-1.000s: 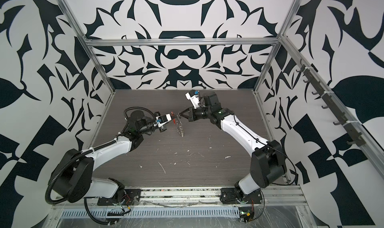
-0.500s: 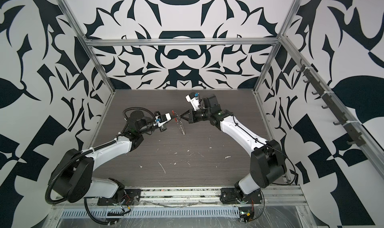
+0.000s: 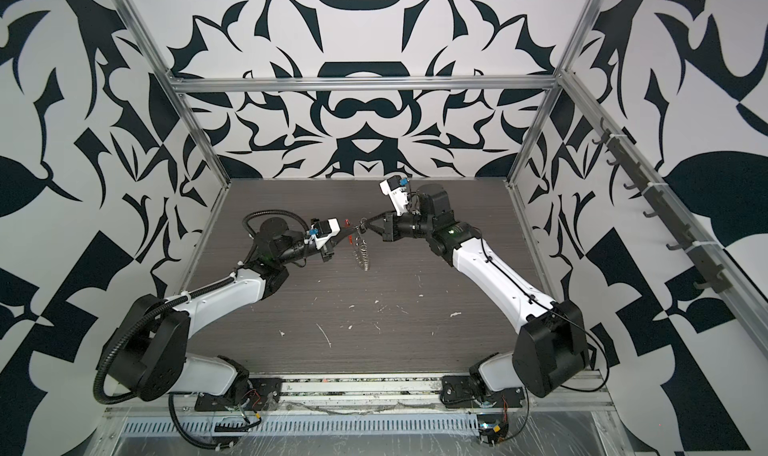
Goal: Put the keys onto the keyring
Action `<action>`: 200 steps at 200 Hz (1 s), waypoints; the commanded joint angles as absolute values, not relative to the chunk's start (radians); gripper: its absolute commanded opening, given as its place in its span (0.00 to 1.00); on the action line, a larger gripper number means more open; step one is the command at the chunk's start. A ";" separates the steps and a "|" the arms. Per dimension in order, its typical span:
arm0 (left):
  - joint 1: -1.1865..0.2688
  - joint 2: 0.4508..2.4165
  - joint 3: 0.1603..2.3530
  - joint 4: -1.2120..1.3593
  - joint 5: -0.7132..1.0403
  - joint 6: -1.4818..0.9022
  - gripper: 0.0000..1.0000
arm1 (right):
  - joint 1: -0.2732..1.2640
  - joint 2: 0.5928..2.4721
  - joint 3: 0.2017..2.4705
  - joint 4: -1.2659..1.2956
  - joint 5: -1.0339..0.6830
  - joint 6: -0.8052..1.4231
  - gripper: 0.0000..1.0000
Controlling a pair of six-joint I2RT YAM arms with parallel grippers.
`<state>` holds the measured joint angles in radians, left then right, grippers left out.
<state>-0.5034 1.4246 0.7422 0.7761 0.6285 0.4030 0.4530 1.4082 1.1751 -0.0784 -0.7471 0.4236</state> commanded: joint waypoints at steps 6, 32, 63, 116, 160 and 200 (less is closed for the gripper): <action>-0.505 1.427 0.781 0.774 0.653 0.395 0.00 | 0.454 1.403 1.205 -0.042 -0.788 0.445 0.00; -0.505 1.426 0.784 0.770 0.652 0.399 0.00 | 0.455 1.423 1.213 -0.047 -0.803 0.449 0.00; -0.505 1.427 0.784 0.765 0.643 0.408 0.00 | 0.457 1.438 1.213 -0.070 -0.805 0.438 0.00; -0.505 1.433 0.787 0.753 0.649 0.429 0.00 | 0.458 1.449 1.216 -0.073 -0.797 0.436 0.00; -0.505 1.427 0.762 0.798 0.642 0.459 0.00 | 0.457 1.476 1.222 -0.080 -0.783 0.459 0.00; -0.505 1.427 0.768 0.799 0.637 0.467 0.00 | 0.456 1.476 1.187 -0.078 -0.770 0.472 0.00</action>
<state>-0.5030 1.4307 0.7498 0.7277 0.6235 0.4492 0.4538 1.4765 1.1900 -0.0853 -0.7883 0.4583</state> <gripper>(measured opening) 0.039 0.047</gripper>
